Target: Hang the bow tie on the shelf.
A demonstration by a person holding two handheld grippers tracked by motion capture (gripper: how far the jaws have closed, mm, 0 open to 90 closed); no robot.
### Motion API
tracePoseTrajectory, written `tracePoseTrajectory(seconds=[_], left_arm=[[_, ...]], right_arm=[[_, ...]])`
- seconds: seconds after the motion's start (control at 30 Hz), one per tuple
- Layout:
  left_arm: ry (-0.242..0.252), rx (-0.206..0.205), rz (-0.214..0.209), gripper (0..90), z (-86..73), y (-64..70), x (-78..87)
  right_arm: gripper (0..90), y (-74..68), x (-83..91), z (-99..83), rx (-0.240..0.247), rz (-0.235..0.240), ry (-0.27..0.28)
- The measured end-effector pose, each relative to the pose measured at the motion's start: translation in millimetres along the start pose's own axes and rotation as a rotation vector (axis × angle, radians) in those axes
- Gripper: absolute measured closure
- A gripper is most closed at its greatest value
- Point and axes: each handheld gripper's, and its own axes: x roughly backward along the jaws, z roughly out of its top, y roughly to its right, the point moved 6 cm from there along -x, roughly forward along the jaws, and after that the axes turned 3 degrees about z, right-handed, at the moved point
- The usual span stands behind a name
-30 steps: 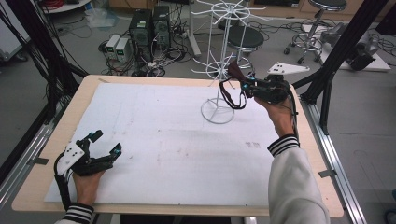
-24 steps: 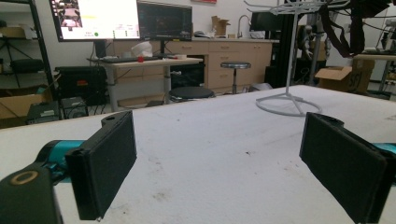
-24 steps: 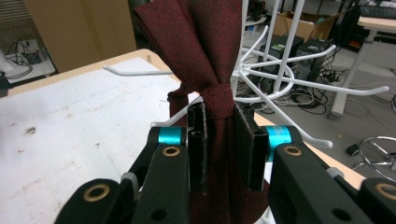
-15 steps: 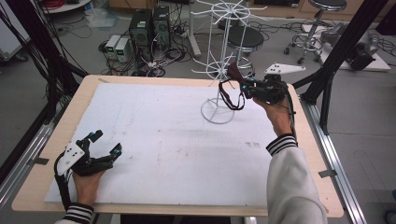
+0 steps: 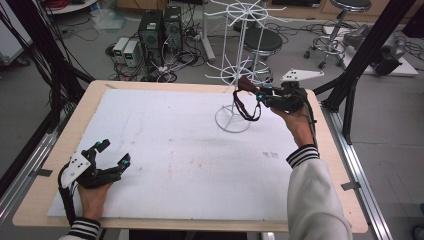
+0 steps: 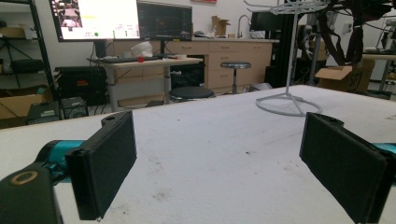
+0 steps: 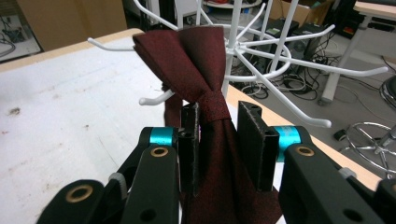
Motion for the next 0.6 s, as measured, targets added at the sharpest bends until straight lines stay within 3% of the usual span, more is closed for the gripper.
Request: tracePoseTrajectory(seconds=[0.33, 0.4, 0.47, 0.6], left_arm=[[-0.002, -0.004, 0.000, 11.2, -0.1, -0.1, 0.2], [-0.003, -0.004, 0.001, 11.2, -0.1, -0.1, 0.2], [-0.001, -0.001, 0.000, 11.2, 0.0, 0.1, 0.0], [-0.001, 0.000, 0.000, 11.2, 0.0, -0.2, 0.1]], right_arm=[[62.0, -2.3, 1.0, -9.3, 0.002, -0.002, -0.022], [50.7, -2.2, 0.4, -10.6, -0.005, -0.015, -0.022], [45.0, -1.0, 0.5, -11.7, -0.007, -0.029, -0.028], [16.6, -1.2, 2.6, -15.9, -0.015, -0.066, -0.038]])
